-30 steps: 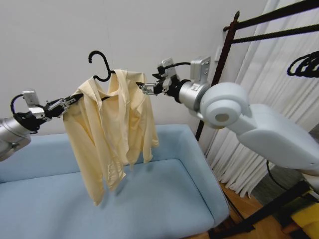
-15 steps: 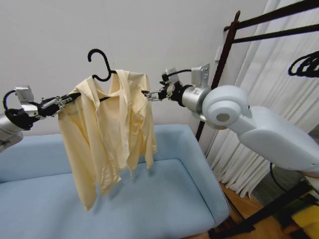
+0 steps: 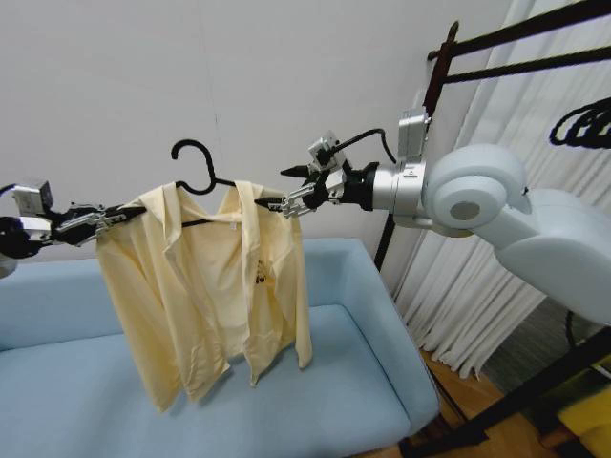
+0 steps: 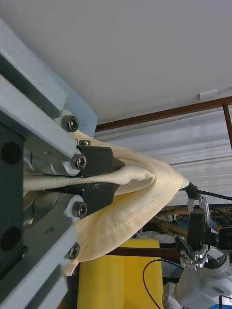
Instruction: Pick up the clothes from the sofa and hang them on the clothes hanger.
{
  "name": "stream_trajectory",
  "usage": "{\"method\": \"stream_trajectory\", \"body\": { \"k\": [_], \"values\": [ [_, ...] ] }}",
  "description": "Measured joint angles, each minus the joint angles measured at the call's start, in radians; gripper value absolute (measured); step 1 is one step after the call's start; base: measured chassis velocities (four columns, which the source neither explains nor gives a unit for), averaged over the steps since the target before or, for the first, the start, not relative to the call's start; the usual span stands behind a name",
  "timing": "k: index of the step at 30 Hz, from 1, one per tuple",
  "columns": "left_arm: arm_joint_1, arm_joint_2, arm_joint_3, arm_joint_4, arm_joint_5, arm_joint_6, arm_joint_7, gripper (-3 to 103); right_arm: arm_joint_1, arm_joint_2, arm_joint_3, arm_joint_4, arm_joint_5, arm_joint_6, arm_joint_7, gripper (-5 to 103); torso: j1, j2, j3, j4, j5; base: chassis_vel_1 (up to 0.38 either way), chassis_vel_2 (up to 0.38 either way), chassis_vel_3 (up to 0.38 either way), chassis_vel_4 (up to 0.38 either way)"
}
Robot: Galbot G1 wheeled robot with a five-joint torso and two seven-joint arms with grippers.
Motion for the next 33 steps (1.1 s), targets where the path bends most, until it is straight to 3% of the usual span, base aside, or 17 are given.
{"method": "stream_trajectory", "body": {
  "k": [12, 16, 17, 21, 28, 33],
  "values": [
    [-0.003, -0.024, 0.000, -0.016, 0.000, -0.003, -0.015, 2, -0.005, -0.008, -0.028, -0.002, -0.011, -0.030, 0.036, 101, 0.000, 0.000, 0.000, -0.0002, 0.0001, 0.000, 0.000, 0.000, 0.000],
    [-0.004, -0.051, 0.000, -0.020, -0.001, -0.006, -0.046, 2, -0.011, -0.011, -0.013, 0.016, 0.024, -0.034, 0.173, 99, 0.000, 0.000, 0.000, -0.0002, 0.0000, 0.000, 0.000, 0.000, 0.000],
    [-0.004, -0.051, 0.000, -0.020, -0.001, -0.006, -0.046, 2, -0.011, -0.011, -0.013, 0.016, 0.024, -0.034, 0.173, 99, 0.000, 0.000, 0.000, -0.0002, 0.0000, 0.000, 0.000, 0.000, 0.000],
    [-0.005, -0.073, -0.001, -0.037, -0.006, -0.007, -0.070, 2, -0.013, -0.002, 0.015, 0.036, 0.110, -0.043, 0.288, 97, 0.000, 0.000, 0.000, -0.0002, 0.0000, 0.000, 0.000, 0.000, 0.000],
    [-0.007, -0.075, 0.000, -0.039, -0.007, -0.008, -0.070, 2, -0.003, 0.023, 0.005, 0.004, 0.139, -0.072, 0.291, 97, 0.000, 0.000, 0.000, 0.0001, 0.0000, 0.000, 0.000, 0.000, 0.000],
    [-0.008, -0.076, 0.000, -0.035, -0.007, -0.008, -0.070, 2, -0.011, 0.025, 0.019, 0.014, 0.145, -0.092, 0.386, 97, 0.000, 0.000, 0.000, 0.0002, 0.0000, 0.000, 0.000, 0.000, 0.000]
  ]
}}
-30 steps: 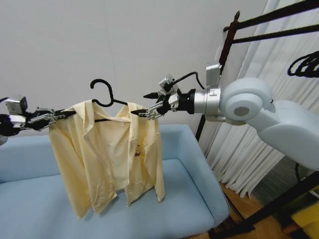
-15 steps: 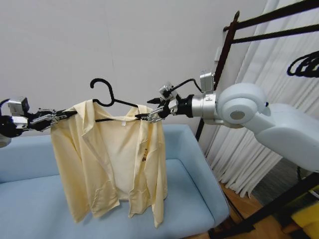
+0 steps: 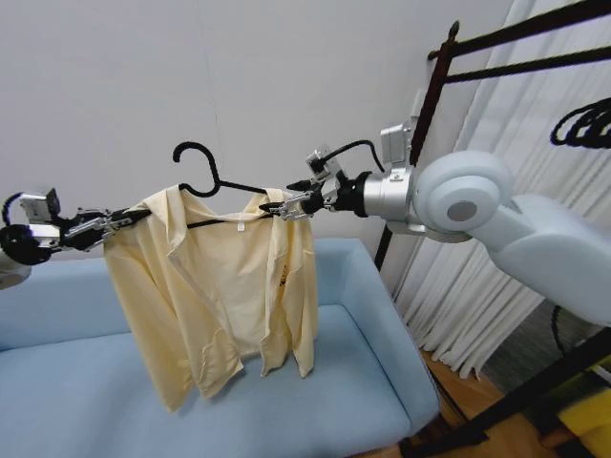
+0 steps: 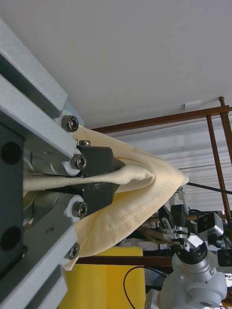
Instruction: Pick up the clothes from the sofa and hang them on the clothes hanger.
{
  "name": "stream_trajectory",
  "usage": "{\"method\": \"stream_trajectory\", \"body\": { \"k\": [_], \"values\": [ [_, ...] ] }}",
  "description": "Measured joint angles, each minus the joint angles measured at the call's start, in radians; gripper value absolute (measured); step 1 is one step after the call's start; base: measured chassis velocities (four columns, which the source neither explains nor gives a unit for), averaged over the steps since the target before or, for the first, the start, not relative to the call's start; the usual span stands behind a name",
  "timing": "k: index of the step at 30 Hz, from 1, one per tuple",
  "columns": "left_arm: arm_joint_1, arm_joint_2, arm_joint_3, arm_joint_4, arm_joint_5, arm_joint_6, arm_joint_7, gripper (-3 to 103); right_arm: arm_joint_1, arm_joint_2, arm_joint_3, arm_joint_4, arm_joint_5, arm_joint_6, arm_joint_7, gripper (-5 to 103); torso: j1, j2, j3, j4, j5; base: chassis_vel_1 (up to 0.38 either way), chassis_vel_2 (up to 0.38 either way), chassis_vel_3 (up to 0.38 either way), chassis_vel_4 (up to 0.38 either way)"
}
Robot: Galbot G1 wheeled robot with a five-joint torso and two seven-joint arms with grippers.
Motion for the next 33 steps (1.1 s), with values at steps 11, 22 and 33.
{"method": "stream_trajectory", "body": {
  "k": [11, 22, 33],
  "values": [
    [-0.007, -0.033, -0.004, -0.012, -0.015, -0.008, -0.077, 2, -0.034, 0.002, 0.048, 0.143, 0.169, 0.017, 0.442, 90, 0.000, 0.000, 0.000, -0.0004, 0.0000, 0.000, 0.000, 0.000, 0.000],
    [-0.006, -0.057, -0.005, -0.030, -0.021, -0.011, -0.118, 2, -0.074, 0.151, -0.008, 0.151, 0.207, 0.118, 0.689, 70, 0.000, 0.000, 0.000, -0.0002, -0.0002, 0.000, 0.000, 0.000, 0.000],
    [-0.009, -0.061, 0.001, -0.027, -0.016, -0.012, -0.119, 2, -0.081, 0.193, -0.034, 0.125, 0.152, 0.126, 0.697, 37, 0.000, 0.000, 0.000, -0.0002, -0.0001, 0.000, 0.000, 0.000, 0.000]
  ]
}}
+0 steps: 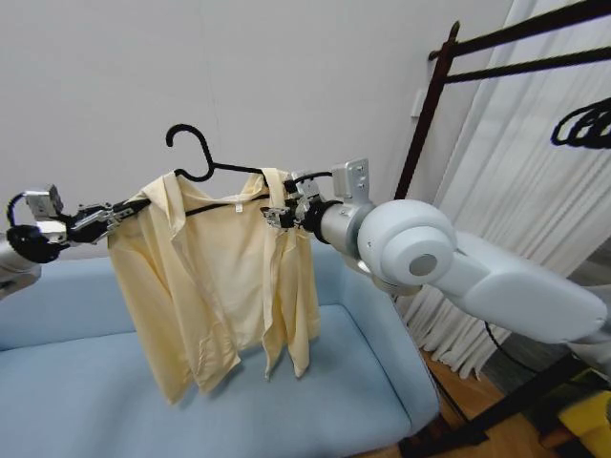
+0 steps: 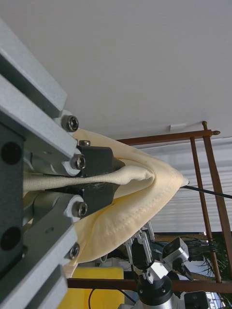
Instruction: Pick up the clothes from the sofa and hang them on the clothes hanger.
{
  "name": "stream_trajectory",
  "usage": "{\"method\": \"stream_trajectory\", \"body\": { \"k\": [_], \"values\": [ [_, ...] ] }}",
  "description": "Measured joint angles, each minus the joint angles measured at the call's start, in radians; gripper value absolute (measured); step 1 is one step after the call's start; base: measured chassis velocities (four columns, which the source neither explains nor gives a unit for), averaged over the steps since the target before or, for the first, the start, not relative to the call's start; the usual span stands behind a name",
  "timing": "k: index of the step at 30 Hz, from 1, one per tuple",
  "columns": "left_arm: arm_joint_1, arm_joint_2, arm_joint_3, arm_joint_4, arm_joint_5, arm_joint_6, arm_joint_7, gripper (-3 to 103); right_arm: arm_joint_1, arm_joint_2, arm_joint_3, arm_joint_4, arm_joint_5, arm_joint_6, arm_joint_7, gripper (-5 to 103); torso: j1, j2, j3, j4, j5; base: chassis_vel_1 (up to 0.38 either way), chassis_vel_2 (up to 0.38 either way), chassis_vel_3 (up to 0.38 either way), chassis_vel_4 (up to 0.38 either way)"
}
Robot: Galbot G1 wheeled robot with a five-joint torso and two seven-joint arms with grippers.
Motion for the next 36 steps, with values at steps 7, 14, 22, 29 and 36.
{"method": "stream_trajectory", "body": {
  "k": [7, 14, 22, 29, 36],
  "values": [
    [-0.001, -0.003, 0.007, 0.000, 0.008, 0.000, -0.003, 2, 0.006, -0.018, 0.000, -0.003, -0.029, -0.006, -0.031, 16, 0.000, 0.000, 0.000, -0.0001, 0.0000, 0.000, 0.000, 0.000, 0.000],
    [-0.001, -0.005, 0.008, -0.007, 0.009, 0.000, -0.004, 2, 0.003, -0.012, -0.004, -0.016, -0.046, -0.007, -0.039, 1, 0.000, 0.000, 0.000, 0.0000, 0.0000, 0.000, 0.000, 0.000, 0.000],
    [0.007, -0.018, 0.012, -0.027, 0.030, 0.000, -0.002, 2, 0.055, -0.006, 0.032, -0.038, -0.061, -0.007, -0.062, 0, 0.000, 0.000, 0.000, 0.0000, 0.0001, 0.000, 0.000, 0.000, 0.000],
    [0.006, -0.031, 0.024, -0.052, 0.050, -0.001, -0.009, 2, 0.110, 0.045, 0.076, -0.053, -0.050, -0.006, -0.078, 0, 0.000, 0.000, 0.000, 0.0000, 0.0001, 0.000, 0.000, 0.000, 0.000],
    [0.014, -0.041, 0.028, -0.078, 0.060, 0.000, -0.025, 2, 0.153, 0.096, 0.105, -0.056, -0.043, -0.003, -0.095, 0, 0.000, 0.000, 0.000, 0.0001, 0.0000, 0.000, 0.000, 0.000, 0.000]
  ]
}}
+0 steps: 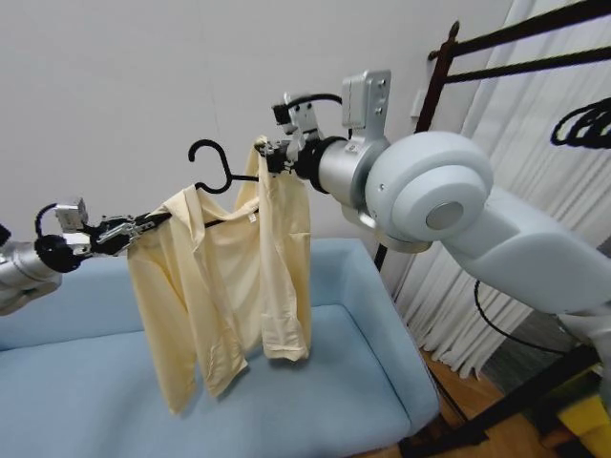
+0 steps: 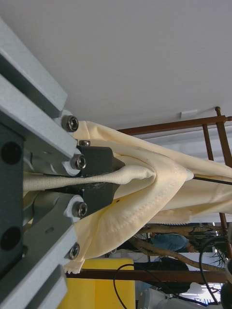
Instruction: Pick up the clothes from the sofa and hang them on the clothes hanger.
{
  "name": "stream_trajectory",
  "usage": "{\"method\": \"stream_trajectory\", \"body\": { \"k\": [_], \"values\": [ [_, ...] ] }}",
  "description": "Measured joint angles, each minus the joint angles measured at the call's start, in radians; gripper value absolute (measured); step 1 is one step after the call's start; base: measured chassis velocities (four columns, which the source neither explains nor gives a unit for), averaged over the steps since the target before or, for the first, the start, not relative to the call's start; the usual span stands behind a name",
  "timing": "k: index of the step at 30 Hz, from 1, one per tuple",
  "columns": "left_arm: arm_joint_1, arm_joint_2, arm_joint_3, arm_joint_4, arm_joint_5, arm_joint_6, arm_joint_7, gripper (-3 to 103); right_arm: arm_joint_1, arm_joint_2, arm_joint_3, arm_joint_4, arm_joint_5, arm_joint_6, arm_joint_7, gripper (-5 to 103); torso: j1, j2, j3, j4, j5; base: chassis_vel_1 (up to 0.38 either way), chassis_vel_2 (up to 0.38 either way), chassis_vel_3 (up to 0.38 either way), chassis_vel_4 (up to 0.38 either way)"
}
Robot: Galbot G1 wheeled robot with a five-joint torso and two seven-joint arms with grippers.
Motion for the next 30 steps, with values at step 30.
{"method": "stream_trajectory", "body": {
  "k": [30],
  "values": [
    [-0.027, -0.020, -0.013, -0.003, -0.063, 0.005, -0.078, 2, -0.086, -0.049, -0.124, 0.109, -0.014, -0.003, -0.001, 36, 0.000, 0.000, 0.000, -0.0001, 0.0001, 0.000, 0.000, 0.000, 0.000]
  ]
}}
